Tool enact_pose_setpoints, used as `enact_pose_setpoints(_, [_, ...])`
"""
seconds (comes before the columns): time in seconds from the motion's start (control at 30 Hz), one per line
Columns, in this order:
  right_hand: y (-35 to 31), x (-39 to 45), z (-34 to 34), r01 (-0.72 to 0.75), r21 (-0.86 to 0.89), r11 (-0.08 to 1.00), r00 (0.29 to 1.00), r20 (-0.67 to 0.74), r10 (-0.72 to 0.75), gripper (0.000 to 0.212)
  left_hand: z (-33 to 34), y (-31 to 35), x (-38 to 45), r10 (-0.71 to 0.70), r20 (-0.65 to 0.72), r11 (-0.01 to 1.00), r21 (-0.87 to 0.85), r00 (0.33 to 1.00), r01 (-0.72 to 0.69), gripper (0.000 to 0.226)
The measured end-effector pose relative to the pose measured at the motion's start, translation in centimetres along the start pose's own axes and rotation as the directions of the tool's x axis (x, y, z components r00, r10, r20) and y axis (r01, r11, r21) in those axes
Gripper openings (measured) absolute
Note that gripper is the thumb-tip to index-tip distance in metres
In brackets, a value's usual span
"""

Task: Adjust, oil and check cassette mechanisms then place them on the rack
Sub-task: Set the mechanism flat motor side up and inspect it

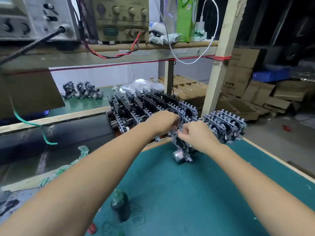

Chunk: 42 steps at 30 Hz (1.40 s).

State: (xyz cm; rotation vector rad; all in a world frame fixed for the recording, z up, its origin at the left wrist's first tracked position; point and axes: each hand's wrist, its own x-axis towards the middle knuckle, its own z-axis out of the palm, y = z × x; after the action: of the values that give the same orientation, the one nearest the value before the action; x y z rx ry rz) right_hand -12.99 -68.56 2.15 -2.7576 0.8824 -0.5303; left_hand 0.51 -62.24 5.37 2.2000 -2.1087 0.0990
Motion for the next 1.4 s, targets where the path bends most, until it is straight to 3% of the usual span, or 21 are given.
enact_pose_setpoints(0.3, [2.0, 1.0, 1.8, -0.069, -0.176, 0.982, 0.998, -0.022, 0.066, 0.043, 3.4, 0.3, 2.1, -0.083, -0.116, 0.986, -0.154, 0.99, 0.065, 0.016])
enact_pose_setpoints(0.47, [-0.3, -0.8, 1.6, -0.008, -0.381, 0.925, 0.978, -0.196, -0.072, 0.032, 3.1, 1.3, 0.1, -0.108, -0.189, 0.981, -0.181, 0.976, 0.073, 0.024])
enact_pose_setpoints(0.7, [-9.3, -6.9, -1.0, 0.161, -0.015, 0.987, 0.971, -0.178, -0.161, 0.02, -3.5, 0.4, -10.1, -0.001, -0.139, 0.99, -0.137, 0.99, -0.018, 0.01])
enact_pose_setpoints(0.83, [-15.3, -10.5, -1.7, 0.284, 0.226, 0.932, 0.946, -0.228, -0.232, 0.016, -5.7, -0.6, -18.7, -0.085, -0.235, 0.989, -0.139, 0.968, 0.053, 0.015])
enact_pose_setpoints(0.87, [-16.5, -11.3, -1.1, 0.321, 0.261, 0.91, 0.941, -0.197, -0.275, 0.014, -5.6, -1.0, -20.9, -0.129, -0.245, 0.984, -0.153, 0.961, 0.093, 0.017])
enact_pose_setpoints(0.93, [-18.4, -13.0, 1.1, 0.42, 0.232, 0.878, 0.901, 0.009, -0.433, 0.018, -4.7, -2.1, -25.3, -0.233, -0.232, 0.96, -0.207, 0.944, 0.186, 0.017])
enact_pose_setpoints(1.0, [-19.6, -14.3, 4.0, 0.526, 0.202, 0.826, 0.757, 0.33, -0.563, 0.052, -3.2, -3.4, -29.3, -0.383, -0.199, 0.894, -0.324, 0.902, 0.308, 0.014])
enact_pose_setpoints(1.07, [-20.1, -14.8, 6.8, 0.567, 0.2, 0.799, 0.633, 0.514, -0.578, 0.066, -1.2, -4.5, -32.8, -0.528, -0.184, 0.794, -0.452, 0.829, 0.406, 0.013])
enact_pose_setpoints(1.17, [-19.6, -14.5, 8.8, 0.481, 0.213, 0.85, 0.694, 0.499, -0.518, 0.041, 1.8, -5.5, -36.7, -0.674, -0.203, 0.675, -0.56, 0.71, 0.481, 0.013])
enact_pose_setpoints(1.27, [-18.7, -14.0, 9.3, 0.396, 0.276, 0.876, 0.801, 0.362, -0.476, 0.026, 4.1, -5.9, -39.2, -0.716, -0.292, 0.662, -0.57, 0.634, 0.487, 0.017])
enact_pose_setpoints(1.33, [-18.5, -13.7, 9.2, 0.28, 0.441, 0.853, 0.888, 0.22, -0.404, 0.02, 4.9, -6.2, -39.9, -0.735, -0.354, 0.658, -0.579, 0.578, 0.482, 0.02])
enact_pose_setpoints(1.4, [-18.6, -13.6, 9.0, 0.185, 0.626, 0.758, 0.965, 0.031, -0.261, 0.015, 5.4, -6.5, -40.2, -0.765, -0.378, 0.632, -0.6, 0.521, 0.491, 0.022])
